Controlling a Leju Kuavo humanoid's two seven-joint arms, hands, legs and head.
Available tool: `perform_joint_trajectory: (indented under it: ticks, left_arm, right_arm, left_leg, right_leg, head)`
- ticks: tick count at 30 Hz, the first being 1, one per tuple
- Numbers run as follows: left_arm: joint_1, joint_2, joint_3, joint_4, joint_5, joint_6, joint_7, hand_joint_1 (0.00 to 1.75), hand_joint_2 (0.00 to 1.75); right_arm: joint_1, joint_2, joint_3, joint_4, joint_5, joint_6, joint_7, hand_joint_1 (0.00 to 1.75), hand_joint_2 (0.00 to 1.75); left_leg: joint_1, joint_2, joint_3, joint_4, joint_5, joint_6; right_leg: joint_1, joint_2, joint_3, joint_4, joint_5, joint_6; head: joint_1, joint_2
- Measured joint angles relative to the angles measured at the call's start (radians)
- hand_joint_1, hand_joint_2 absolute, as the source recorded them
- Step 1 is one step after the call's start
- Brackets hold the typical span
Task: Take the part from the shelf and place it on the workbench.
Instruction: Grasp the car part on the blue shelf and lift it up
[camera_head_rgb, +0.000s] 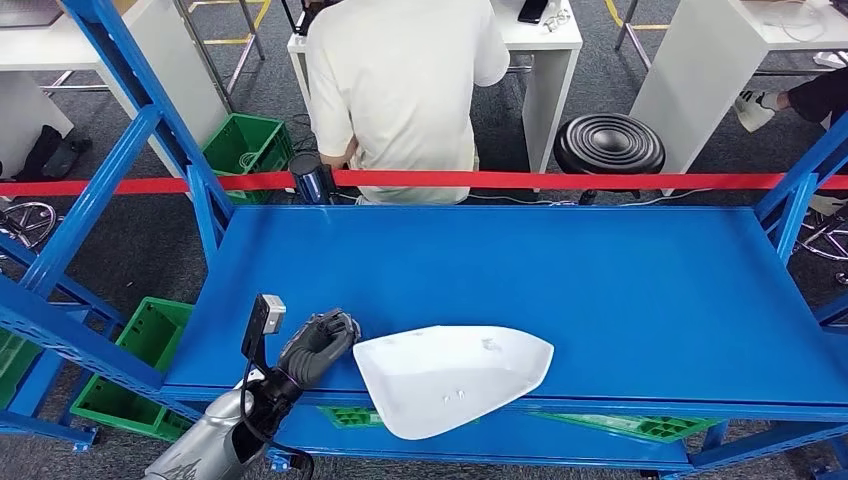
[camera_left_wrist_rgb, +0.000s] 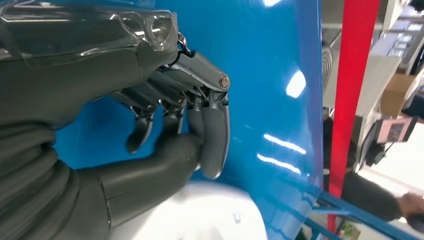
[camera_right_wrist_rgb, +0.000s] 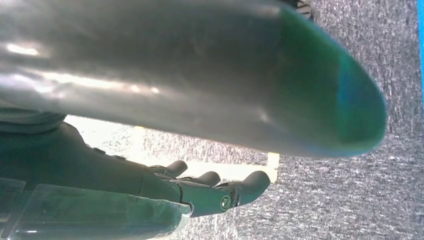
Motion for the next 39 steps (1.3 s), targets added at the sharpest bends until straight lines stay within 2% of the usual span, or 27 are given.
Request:
perform_joint_trajectory:
  ticks: [2, 3, 4, 5, 7, 9, 11, 12, 14, 17, 18, 19, 20, 22, 23, 24, 25, 27, 29, 30, 32, 33, 34, 35, 36, 37, 39]
  left_arm:
    - [0.006, 0.001, 0.0, -0.003, -0.001, 0.0, 0.0, 1.75, 1.75]
    - [0.009, 0.002, 0.0, -0.005, -0.004, -0.001, 0.0, 1.75, 1.75]
    - [0.01, 0.002, 0.0, -0.008, -0.006, -0.002, 0.001, 1.75, 1.75]
    - [0.01, 0.003, 0.001, -0.012, -0.01, -0.002, 0.001, 1.75, 1.75]
    - [0.01, 0.005, 0.004, -0.021, -0.017, -0.004, 0.002, 1.74, 1.75]
    - [0.01, 0.005, 0.009, -0.032, -0.023, -0.005, 0.003, 0.92, 1.75]
    - [0.011, 0.005, 0.012, -0.04, -0.029, -0.004, 0.005, 0.05, 1.75]
    - [0.011, 0.005, 0.013, -0.044, -0.032, -0.002, 0.006, 0.0, 1.75]
    - [0.009, 0.002, 0.015, -0.05, -0.037, 0.003, 0.007, 0.0, 1.75]
    - [0.011, -0.004, 0.015, -0.054, -0.041, 0.006, 0.009, 0.0, 1.75]
    - [0.013, -0.005, 0.014, -0.054, -0.042, 0.007, 0.009, 0.0, 1.75]
    - [0.015, -0.006, 0.014, -0.054, -0.042, 0.008, 0.009, 0.0, 1.75]
    - [0.017, -0.006, 0.014, -0.054, -0.042, 0.01, 0.01, 0.0, 1.75]
    - [0.017, -0.008, 0.013, -0.056, -0.044, 0.017, 0.01, 0.0, 1.75]
    - [0.017, -0.009, 0.012, -0.059, -0.046, 0.02, 0.01, 0.0, 1.75]
    - [0.016, -0.009, 0.011, -0.062, -0.048, 0.023, 0.01, 0.0, 1.75]
    - [0.015, -0.01, 0.01, -0.066, -0.049, 0.027, 0.01, 0.0, 1.75]
    - [0.015, -0.011, 0.007, -0.072, -0.051, 0.036, 0.011, 0.0, 1.75]
    - [0.013, -0.012, 0.004, -0.079, -0.051, 0.044, 0.012, 0.0, 1.75]
    - [0.013, -0.012, 0.003, -0.082, -0.051, 0.046, 0.012, 0.0, 1.75]
    - [0.013, -0.014, -0.001, -0.084, -0.051, 0.05, 0.012, 0.0, 1.75]
    - [0.014, -0.014, -0.003, -0.084, -0.051, 0.05, 0.012, 0.0, 1.75]
    - [0.015, -0.015, -0.005, -0.084, -0.051, 0.051, 0.012, 0.0, 1.75]
    - [0.016, -0.015, -0.007, -0.084, -0.051, 0.051, 0.012, 0.0, 1.75]
    - [0.016, -0.015, -0.008, -0.085, -0.051, 0.051, 0.012, 0.0, 1.75]
    - [0.015, -0.015, -0.008, -0.086, -0.051, 0.051, 0.012, 0.0, 1.75]
    - [0.012, -0.015, -0.008, -0.09, -0.05, 0.051, 0.012, 0.0, 1.75]
  right_arm:
    - [0.002, 0.0, 0.0, 0.001, -0.002, 0.0, -0.001, 0.0, 0.0]
    - [0.003, 0.0, 0.0, 0.001, -0.003, 0.0, -0.002, 0.0, 0.0]
    - [0.004, 0.001, 0.0, 0.001, -0.003, 0.0, -0.002, 0.0, 0.0]
    - [0.004, 0.001, 0.0, 0.002, -0.004, 0.0, -0.003, 0.0, 0.0]
    - [0.003, 0.003, 0.0, 0.002, -0.004, 0.001, -0.004, 0.0, 0.0]
    - [0.002, 0.006, 0.0, 0.003, -0.006, 0.002, -0.005, 0.0, 0.0]
    - [0.002, 0.009, -0.001, 0.004, -0.008, 0.003, -0.007, 0.0, 0.0]
    - [0.002, 0.01, -0.001, 0.004, -0.008, 0.003, -0.008, 0.0, 0.0]
    - [0.002, 0.011, -0.002, 0.005, -0.009, 0.003, -0.011, 0.0, 0.0]
    - [0.003, 0.009, -0.006, 0.005, -0.01, 0.002, -0.012, 0.0, 0.0]
    - [0.004, 0.008, -0.007, 0.005, -0.01, 0.002, -0.012, 0.0, 0.0]
    - [0.005, 0.008, -0.007, 0.005, -0.011, 0.001, -0.013, 0.0, 0.0]
    - [0.006, 0.007, -0.008, 0.006, -0.011, 0.001, -0.013, 0.0, 0.0]
    - [0.006, 0.006, -0.009, 0.006, -0.013, 0.0, -0.013, 0.0, 0.0]
    - [0.005, 0.006, -0.01, 0.006, -0.013, -0.001, -0.013, 0.0, 0.0]
    - [0.005, 0.006, -0.012, 0.006, -0.014, -0.001, -0.014, 0.0, 0.0]
    - [0.005, 0.007, -0.013, 0.006, -0.015, -0.003, -0.014, 0.0, 0.0]
    - [0.006, 0.008, -0.015, 0.006, -0.017, -0.005, -0.014, 0.0, 0.0]
    - [0.007, 0.008, -0.015, 0.006, -0.018, -0.007, -0.014, 0.0, 0.0]
    - [0.007, 0.008, -0.015, 0.005, -0.019, -0.007, -0.014, 0.0, 0.0]
    - [0.007, 0.006, -0.015, 0.005, -0.02, -0.008, -0.014, 0.0, 0.0]
    - [0.007, 0.007, -0.015, 0.005, -0.02, -0.008, -0.014, 0.0, 0.0]
    - [0.008, 0.007, -0.015, 0.005, -0.02, -0.008, -0.014, 0.0, 0.0]
    - [0.008, 0.007, -0.015, 0.005, -0.021, -0.008, -0.014, 0.0, 0.0]
    - [0.008, 0.007, -0.015, 0.005, -0.021, -0.008, -0.014, 0.0, 0.0]
    - [0.007, 0.007, -0.015, 0.005, -0.021, -0.008, -0.014, 0.0, 0.0]
    - [0.007, 0.008, -0.016, 0.004, -0.021, -0.008, -0.014, 0.0, 0.0]
  left_leg:
    - [0.005, 0.0, -0.062, 0.134, -0.062, -0.01]
    - [0.007, 0.0, -0.084, 0.178, -0.073, -0.011]
    - [0.008, 0.0, -0.089, 0.187, -0.065, -0.01]
    - [0.007, -0.001, -0.074, 0.154, -0.039, -0.006]
    - [0.003, -0.003, -0.006, 0.013, 0.028, 0.013]
    - [-0.004, -0.001, 0.04, -0.084, 0.06, 0.031]
    - [-0.01, 0.002, 0.043, -0.101, 0.062, 0.04]
    - [-0.009, 0.003, 0.047, -0.111, 0.069, 0.044]
    - [-0.005, 0.004, 0.057, -0.136, 0.084, 0.051]
    - [-0.006, 0.006, 0.059, -0.147, 0.092, 0.055]
    - [-0.007, 0.006, 0.057, -0.146, 0.092, 0.055]
    - [-0.008, 0.006, 0.057, -0.146, 0.091, 0.055]
    - [-0.007, 0.006, 0.057, -0.144, 0.09, 0.053]
    - [-0.006, 0.005, 0.054, -0.131, 0.083, 0.044]
    - [-0.008, 0.005, 0.049, -0.119, 0.077, 0.037]
    - [-0.01, 0.004, 0.044, -0.109, 0.072, 0.03]
    - [-0.012, 0.004, 0.039, -0.101, 0.068, 0.026]
    - [-0.01, 0.003, 0.034, -0.095, 0.064, 0.02]
    - [-0.004, 0.001, 0.021, -0.067, 0.042, 0.011]
    - [-0.001, 0.001, 0.003, -0.026, 0.017, 0.004]
    - [0.004, 0.0, -0.059, 0.106, -0.043, -0.007]
    - [0.006, 0.0, -0.089, 0.166, -0.063, -0.01]
    - [0.008, 0.0, -0.105, 0.196, -0.064, -0.009]
    - [0.008, 0.0, -0.103, 0.185, -0.047, -0.006]
    - [0.007, -0.001, -0.081, 0.136, -0.014, 0.0]
    - [0.005, -0.002, -0.047, 0.063, 0.023, 0.01]
    - [-0.002, -0.004, 0.009, -0.054, 0.062, 0.027]
  right_leg:
    - [0.002, 0.0, -0.001, 0.0, 0.0, -0.002]
    - [0.003, 0.0, -0.001, 0.0, 0.0, -0.002]
    - [0.004, 0.001, -0.001, 0.0, -0.001, -0.002]
    - [0.005, 0.001, 0.0, 0.0, -0.001, -0.002]
    - [0.007, 0.004, 0.002, 0.0, -0.001, -0.002]
    - [0.01, 0.005, 0.0, -0.001, 0.001, 0.002]
    - [0.011, 0.004, -0.001, -0.007, 0.005, 0.009]
    - [0.01, 0.003, -0.002, -0.007, 0.006, 0.013]
    - [0.012, 0.001, -0.017, 0.021, -0.01, 0.014]
    - [0.012, 0.0, -0.101, 0.195, -0.087, 0.007]
    - [0.011, 0.0, -0.126, 0.247, -0.103, 0.01]
    - [0.01, 0.0, -0.136, 0.268, -0.106, 0.016]
    - [0.008, 0.0, -0.125, 0.246, -0.091, 0.027]
    - [0.001, -0.003, -0.058, 0.113, -0.041, 0.048]
    - [0.0, -0.003, -0.027, 0.052, -0.022, 0.049]
    - [0.0, -0.003, -0.009, 0.017, -0.012, 0.045]
    - [0.001, -0.002, -0.006, 0.008, -0.013, 0.036]
    - [0.002, 0.0, -0.007, 0.012, -0.011, 0.021]
    - [-0.001, 0.001, -0.005, 0.01, -0.01, 0.012]
    - [-0.003, 0.001, -0.003, 0.01, -0.01, 0.008]
    - [-0.001, 0.001, -0.003, 0.01, -0.011, 0.004]
    - [0.0, 0.002, -0.003, 0.01, -0.011, 0.004]
    - [0.001, 0.003, -0.002, 0.01, -0.011, 0.003]
    - [0.002, 0.004, -0.001, 0.01, -0.012, 0.003]
    - [0.004, 0.006, 0.0, 0.01, -0.012, 0.003]
    - [0.005, 0.008, 0.002, 0.009, -0.012, 0.003]
    - [0.009, 0.01, 0.001, 0.009, -0.012, 0.004]
  head:
    - [0.0, 0.0]
    - [0.0, 0.0]
    - [0.0, 0.0]
    - [0.0, 0.0]
    - [0.0, 0.0]
    - [0.001, 0.0]
    - [0.001, 0.0]
    - [0.001, 0.0]
    - [0.002, 0.0]
    - [0.004, 0.0]
    - [0.004, 0.0]
    - [0.004, 0.0]
    - [0.004, 0.0]
    - [0.004, 0.0]
    - [0.005, 0.0]
    - [0.004, 0.0]
    - [0.003, 0.0]
    - [0.002, 0.0]
    - [0.0, 0.0]
    - [0.0, 0.0]
    - [-0.002, 0.0]
    - [-0.002, 0.0]
    - [-0.002, 0.0]
    - [-0.002, 0.0]
    - [-0.002, 0.0]
    - [-0.002, 0.0]
    - [-0.001, 0.0]
